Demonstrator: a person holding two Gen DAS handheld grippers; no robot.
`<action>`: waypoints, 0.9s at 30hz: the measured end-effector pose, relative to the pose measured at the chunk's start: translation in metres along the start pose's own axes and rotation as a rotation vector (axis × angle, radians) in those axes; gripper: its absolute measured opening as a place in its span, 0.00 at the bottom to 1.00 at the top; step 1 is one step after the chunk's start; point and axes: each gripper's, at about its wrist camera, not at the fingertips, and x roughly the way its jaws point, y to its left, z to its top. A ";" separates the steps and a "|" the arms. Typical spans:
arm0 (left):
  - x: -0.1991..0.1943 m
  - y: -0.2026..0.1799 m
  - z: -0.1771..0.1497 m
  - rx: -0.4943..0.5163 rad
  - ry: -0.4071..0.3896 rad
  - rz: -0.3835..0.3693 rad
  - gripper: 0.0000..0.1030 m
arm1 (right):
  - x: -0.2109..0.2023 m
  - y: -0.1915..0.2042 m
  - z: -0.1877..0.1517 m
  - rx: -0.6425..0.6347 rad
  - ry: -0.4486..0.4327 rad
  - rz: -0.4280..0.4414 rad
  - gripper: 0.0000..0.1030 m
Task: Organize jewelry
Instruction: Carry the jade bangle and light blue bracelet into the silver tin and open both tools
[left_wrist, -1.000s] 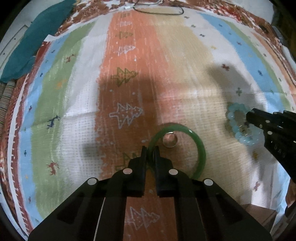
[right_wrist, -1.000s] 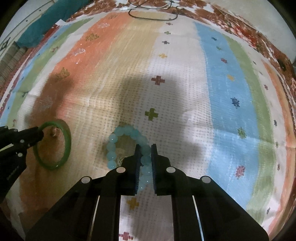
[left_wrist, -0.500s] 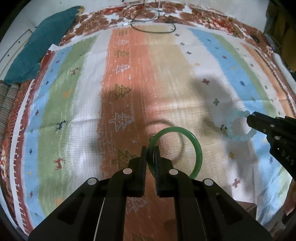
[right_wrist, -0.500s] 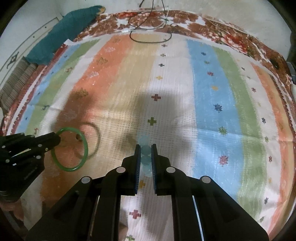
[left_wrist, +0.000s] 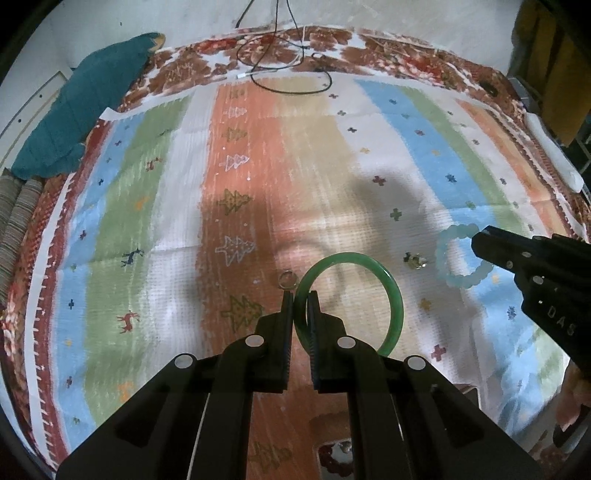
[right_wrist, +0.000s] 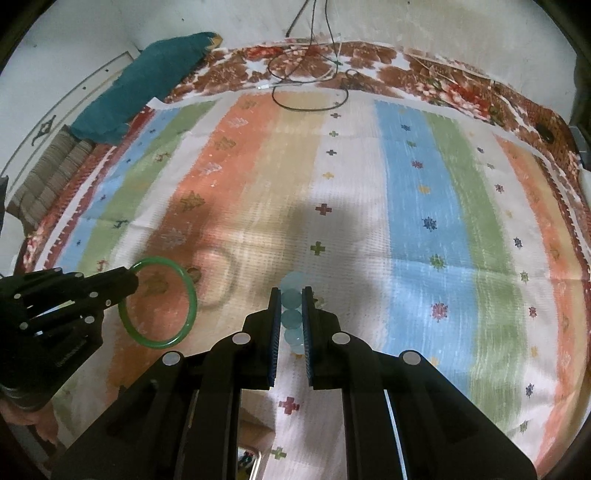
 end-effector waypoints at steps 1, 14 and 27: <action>-0.001 -0.001 0.000 0.001 -0.003 -0.002 0.07 | -0.002 0.000 -0.001 0.000 -0.003 0.002 0.12; -0.018 -0.005 -0.008 0.005 -0.027 -0.019 0.07 | -0.019 0.007 -0.010 -0.011 -0.031 0.017 0.12; -0.034 -0.004 -0.022 -0.007 -0.048 -0.029 0.07 | -0.037 0.014 -0.024 -0.026 -0.055 0.017 0.12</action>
